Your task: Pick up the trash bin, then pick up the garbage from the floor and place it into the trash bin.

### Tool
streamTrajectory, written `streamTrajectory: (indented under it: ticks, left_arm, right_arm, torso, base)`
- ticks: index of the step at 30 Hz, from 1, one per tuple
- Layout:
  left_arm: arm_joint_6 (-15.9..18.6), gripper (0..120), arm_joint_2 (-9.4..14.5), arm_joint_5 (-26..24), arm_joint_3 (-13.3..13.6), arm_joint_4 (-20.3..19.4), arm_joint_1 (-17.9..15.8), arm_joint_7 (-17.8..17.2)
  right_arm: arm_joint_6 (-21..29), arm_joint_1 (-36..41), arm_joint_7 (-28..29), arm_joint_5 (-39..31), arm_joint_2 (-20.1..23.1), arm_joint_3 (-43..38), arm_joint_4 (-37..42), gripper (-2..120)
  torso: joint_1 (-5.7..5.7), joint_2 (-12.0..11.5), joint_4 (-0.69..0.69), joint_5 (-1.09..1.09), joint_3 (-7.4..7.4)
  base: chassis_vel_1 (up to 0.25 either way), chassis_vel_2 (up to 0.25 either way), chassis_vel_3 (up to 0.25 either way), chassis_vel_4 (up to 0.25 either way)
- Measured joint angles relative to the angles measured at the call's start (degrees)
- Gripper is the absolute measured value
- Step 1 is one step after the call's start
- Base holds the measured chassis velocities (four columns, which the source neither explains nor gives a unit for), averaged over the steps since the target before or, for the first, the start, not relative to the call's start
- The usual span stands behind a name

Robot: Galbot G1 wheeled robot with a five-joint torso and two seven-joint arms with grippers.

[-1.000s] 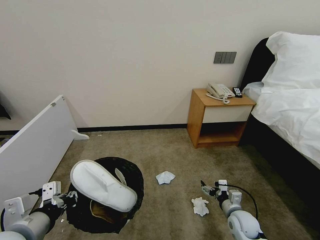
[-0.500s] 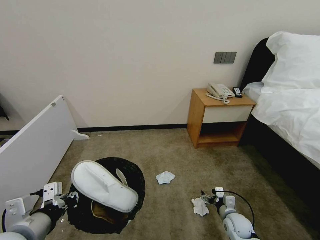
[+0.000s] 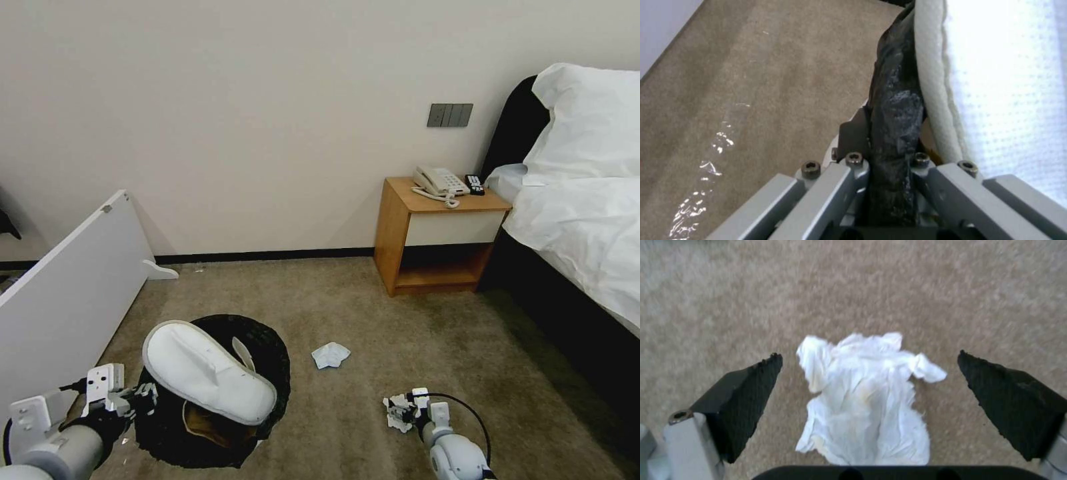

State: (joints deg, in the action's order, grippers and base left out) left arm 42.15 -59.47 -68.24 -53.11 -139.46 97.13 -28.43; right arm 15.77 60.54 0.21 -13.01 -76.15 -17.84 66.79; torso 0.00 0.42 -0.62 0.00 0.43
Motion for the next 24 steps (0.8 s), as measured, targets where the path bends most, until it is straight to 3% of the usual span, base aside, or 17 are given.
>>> streamTrajectory:
  ticks: [17, 20, 22, 24]
  left_arm:
    - [-0.01, 3, -0.11, -0.02, -0.13, -0.3, 0.16, -0.02]
    - [-0.01, 3, -0.16, -0.02, -0.14, -0.41, 0.25, -0.02]
    - [-0.01, 3, -0.17, -0.02, -0.15, -0.44, 0.29, -0.02]
    - [-0.01, 3, -0.2, -0.02, -0.19, -0.57, 0.42, -0.02]
  right_arm:
    - [-0.41, -0.55, -1.46, 2.56, -0.5, -1.22, -3.44, 99]
    - [-0.78, -0.64, -2.01, 2.74, -0.56, -1.41, -4.03, 87]
    - [-0.88, -0.7, -2.1, 2.75, -0.62, -1.46, -4.2, 86]
    - [-1.17, -0.91, -2.43, 2.75, -0.83, -1.64, -4.72, 75]
  torso:
    - [0.0, 0.0, 0.0, 0.0, 0.0]
    - [0.0, 0.0, -0.01, 0.0, 0.0]
    - [0.0, 0.0, -0.01, 0.0, 0.0]
    - [0.0, 0.0, 0.0, 0.0, 0.0]
  base:
    - [0.0, 0.0, 0.0, 0.0]
    - [0.0, 0.0, 0.0, 0.0]
    - [0.0, 0.0, 0.0, 0.0]
    - [0.0, 0.0, 0.0, 0.0]
